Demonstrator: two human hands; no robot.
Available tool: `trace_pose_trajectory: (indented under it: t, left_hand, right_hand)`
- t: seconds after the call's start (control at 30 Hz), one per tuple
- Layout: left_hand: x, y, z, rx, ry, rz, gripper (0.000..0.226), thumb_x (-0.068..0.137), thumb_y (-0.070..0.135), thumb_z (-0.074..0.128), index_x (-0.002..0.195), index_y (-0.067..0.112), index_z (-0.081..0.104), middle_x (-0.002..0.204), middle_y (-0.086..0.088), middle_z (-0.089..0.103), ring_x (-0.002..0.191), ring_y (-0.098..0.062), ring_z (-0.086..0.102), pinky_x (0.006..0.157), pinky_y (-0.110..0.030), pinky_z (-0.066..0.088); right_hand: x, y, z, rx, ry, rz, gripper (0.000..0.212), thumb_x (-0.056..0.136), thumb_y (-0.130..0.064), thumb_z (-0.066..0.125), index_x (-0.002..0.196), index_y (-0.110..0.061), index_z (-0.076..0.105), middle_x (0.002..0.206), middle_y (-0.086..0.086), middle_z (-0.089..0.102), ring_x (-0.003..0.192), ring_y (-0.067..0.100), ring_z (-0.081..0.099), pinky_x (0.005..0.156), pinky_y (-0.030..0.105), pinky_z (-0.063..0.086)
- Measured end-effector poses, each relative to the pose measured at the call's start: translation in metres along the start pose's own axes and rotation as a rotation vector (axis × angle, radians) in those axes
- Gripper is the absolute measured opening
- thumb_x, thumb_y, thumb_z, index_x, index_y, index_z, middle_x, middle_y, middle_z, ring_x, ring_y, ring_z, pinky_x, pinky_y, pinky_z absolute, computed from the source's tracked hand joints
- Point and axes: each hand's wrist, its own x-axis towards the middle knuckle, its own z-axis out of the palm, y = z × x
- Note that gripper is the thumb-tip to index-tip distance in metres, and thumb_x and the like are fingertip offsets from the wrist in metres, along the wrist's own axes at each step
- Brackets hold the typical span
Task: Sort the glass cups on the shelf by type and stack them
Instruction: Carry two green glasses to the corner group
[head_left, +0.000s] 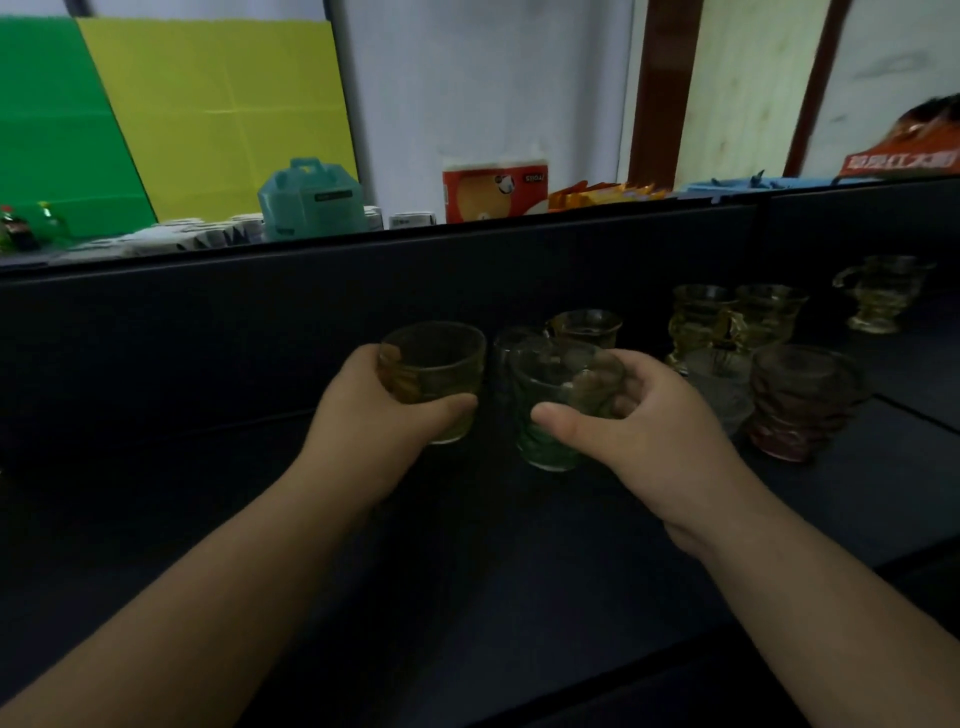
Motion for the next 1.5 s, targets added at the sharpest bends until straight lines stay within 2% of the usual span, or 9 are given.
trace_pose_trajectory:
  t: [0.17,0.33,0.53,0.77,0.87,0.93,1.1,1.37,1.5]
  left_hand:
    - [-0.057,0.032,0.013,-0.126,-0.013,0.081,0.061,0.055,0.044,0.084,0.106,0.044,0.052,0.096,0.016,0.071,0.084,0.010,0.067,0.060,-0.009,0.048]
    - [-0.104,0.061,0.066,-0.242,-0.050,0.110,0.057,0.048,0.040,0.082,0.099,0.042,0.057,0.087,0.036,0.069,0.080,0.013,0.067,0.057,-0.003,0.047]
    - [-0.136,0.109,0.169,-0.228,-0.155,0.144,0.080,0.033,0.055,0.083,0.109,0.047,0.059,0.102,0.029,0.070,0.092,0.002,0.071,0.082,-0.028,0.055]
    - [-0.159,0.168,0.312,-0.264,-0.245,0.145,0.080,0.030,0.052,0.086,0.106,0.042,0.060,0.098,0.029,0.070,0.084,0.002,0.071,0.078,-0.028,0.054]
    - [-0.162,0.188,0.365,-0.286,-0.264,0.142,0.085,0.030,0.052,0.085,0.110,0.043,0.058,0.100,0.032,0.067,0.086,0.003,0.070,0.080,-0.029,0.055]
    - [-0.163,0.200,0.398,-0.289,-0.282,0.134,0.090,0.031,0.051,0.085,0.115,0.042,0.057,0.102,0.032,0.067,0.088,0.002,0.070,0.082,-0.030,0.055]
    - [-0.156,0.228,0.472,-0.279,-0.329,0.154,0.089,0.028,0.054,0.083,0.111,0.046,0.054,0.103,0.034,0.066,0.090,0.007,0.068,0.076,-0.022,0.054]
    - [-0.134,0.274,0.598,-0.340,-0.412,0.304,0.076,0.032,0.055,0.079,0.103,0.053,0.053,0.105,0.039,0.062,0.091,0.015,0.064,0.068,-0.004,0.048]
    - [-0.109,0.295,0.655,-0.377,-0.408,0.297,0.077,0.034,0.057,0.080,0.105,0.055,0.051,0.108,0.040,0.059,0.095,0.016,0.062,0.069,-0.005,0.050]
  right_hand:
    - [-0.032,-0.008,-0.047,0.125,0.004,-0.069,0.049,0.060,-0.029,0.088,0.105,-0.029,0.068,0.091,-0.025,0.077,0.087,-0.006,0.072,0.069,0.008,0.052]
    - [-0.060,-0.005,-0.117,0.202,0.050,-0.124,0.055,0.054,-0.037,0.084,0.106,-0.025,0.075,0.100,-0.009,0.080,0.094,0.006,0.075,0.074,0.014,0.055]
    - [-0.090,-0.002,-0.230,0.170,0.048,-0.173,0.051,0.053,-0.041,0.094,0.097,-0.056,0.073,0.102,-0.020,0.078,0.095,0.001,0.073,0.075,0.012,0.055]
    - [-0.106,0.021,-0.382,0.185,0.148,-0.136,0.039,0.061,-0.039,0.094,0.093,-0.052,0.075,0.097,-0.018,0.078,0.091,-0.001,0.074,0.073,0.013,0.055]
    - [-0.104,0.035,-0.437,0.147,0.190,-0.114,0.059,0.051,-0.058,0.093,0.105,-0.047,0.073,0.107,-0.013,0.077,0.101,0.007,0.073,0.082,0.026,0.057]
    - [-0.101,0.042,-0.468,0.164,0.227,-0.118,0.064,0.045,-0.066,0.091,0.104,-0.049,0.073,0.108,-0.014,0.077,0.102,0.007,0.073,0.082,0.024,0.058]
    - [-0.087,0.060,-0.532,0.259,0.266,-0.145,0.057,0.042,-0.056,0.095,0.095,-0.049,0.077,0.099,-0.014,0.079,0.092,0.002,0.075,0.073,0.013,0.056]
    - [-0.046,0.105,-0.639,0.152,0.409,-0.118,0.078,0.037,-0.064,0.095,0.107,-0.035,0.075,0.105,0.000,0.078,0.096,0.014,0.075,0.077,0.023,0.059]
    - [-0.008,0.116,-0.691,0.121,0.428,-0.128,0.080,0.036,-0.063,0.096,0.110,-0.038,0.075,0.110,0.002,0.077,0.100,0.016,0.075,0.080,0.024,0.059]
